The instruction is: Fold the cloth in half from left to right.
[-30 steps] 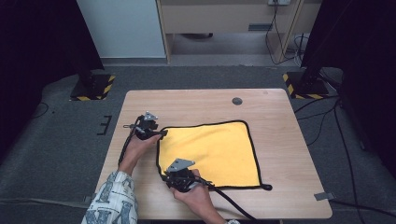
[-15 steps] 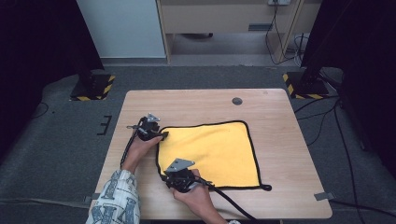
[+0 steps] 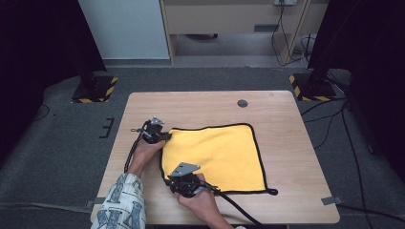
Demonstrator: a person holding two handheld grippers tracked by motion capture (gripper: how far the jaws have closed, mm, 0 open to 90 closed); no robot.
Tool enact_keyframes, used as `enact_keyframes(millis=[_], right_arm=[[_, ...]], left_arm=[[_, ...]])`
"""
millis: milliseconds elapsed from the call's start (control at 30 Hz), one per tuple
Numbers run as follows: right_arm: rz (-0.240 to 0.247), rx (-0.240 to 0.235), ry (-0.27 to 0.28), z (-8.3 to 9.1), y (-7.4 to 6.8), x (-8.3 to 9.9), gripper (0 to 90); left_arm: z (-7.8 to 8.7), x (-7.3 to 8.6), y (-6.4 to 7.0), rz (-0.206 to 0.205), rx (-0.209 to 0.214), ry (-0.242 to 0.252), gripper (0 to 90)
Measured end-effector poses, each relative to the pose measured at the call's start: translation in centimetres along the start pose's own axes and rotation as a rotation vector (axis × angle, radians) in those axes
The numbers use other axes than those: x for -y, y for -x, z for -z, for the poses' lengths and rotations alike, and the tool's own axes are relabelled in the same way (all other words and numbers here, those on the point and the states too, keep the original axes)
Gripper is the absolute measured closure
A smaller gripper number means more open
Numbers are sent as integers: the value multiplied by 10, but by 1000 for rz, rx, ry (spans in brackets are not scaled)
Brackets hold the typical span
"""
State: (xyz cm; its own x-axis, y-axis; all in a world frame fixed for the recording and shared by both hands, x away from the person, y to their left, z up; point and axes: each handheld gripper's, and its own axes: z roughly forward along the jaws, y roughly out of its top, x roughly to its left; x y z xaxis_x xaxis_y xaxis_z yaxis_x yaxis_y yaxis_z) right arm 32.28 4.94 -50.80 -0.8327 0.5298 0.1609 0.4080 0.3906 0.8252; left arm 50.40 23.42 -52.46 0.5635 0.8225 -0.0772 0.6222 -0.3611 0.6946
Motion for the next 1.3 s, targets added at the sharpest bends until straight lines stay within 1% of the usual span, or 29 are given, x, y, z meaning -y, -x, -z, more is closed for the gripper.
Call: enact_keyframes(millis=[67, 133, 200, 267, 367, 467, 500, 600, 700, 800, 833, 1000, 1167, 1300], right_arm=[[-10, 0, 11, 1, 0, 0, 823], [-6, 5, 22, 3, 0, -2, 824], [-7, 8, 38, 5, -1, -4, 824], [-17, 15, 59, 7, -2, -8, 825], [-22, 31, 81, 10, -6, -15, 825], [-21, 51, 93, 11, -9, -21, 826], [-20, 55, 97, 11, -10, -23, 826], [-24, 74, 116, 13, -13, -30, 826], [-21, 92, 123, 13, -17, -37, 827], [-5, 103, 126, 12, -24, -44, 829], [-3, 107, 128, 12, -26, -47, 830], [13, 106, 143, 9, -35, -59, 831], [19, 98, 144, 6, -40, -62, 832], [18, 95, 138, 4, -42, -61, 832]], left_arm=[[3, -4, 2, -2, -4, 15, 840], [10, -11, 5, -9, -12, 49, 841], [18, -21, 8, -21, -9, 69, 842], [25, -30, 10, -40, -2, 76, 842], [33, -43, 13, -56, -1, 76, 841], [39, -53, 15, -57, 9, 86, 841], [41, -57, 15, -64, 10, 85, 841], [47, -62, 14, -57, 11, 96, 842], [53, -65, 11, -46, 5, 104, 841], [58, -67, 7, -36, 7, 101, 842], [59, -67, 7, -27, 7, 105, 842], [67, -67, 0, -10, 0, 108, 842], [74, -63, -8, 9, -12, 106, 843], [77, -60, -13, 12, -26, 99, 843]])
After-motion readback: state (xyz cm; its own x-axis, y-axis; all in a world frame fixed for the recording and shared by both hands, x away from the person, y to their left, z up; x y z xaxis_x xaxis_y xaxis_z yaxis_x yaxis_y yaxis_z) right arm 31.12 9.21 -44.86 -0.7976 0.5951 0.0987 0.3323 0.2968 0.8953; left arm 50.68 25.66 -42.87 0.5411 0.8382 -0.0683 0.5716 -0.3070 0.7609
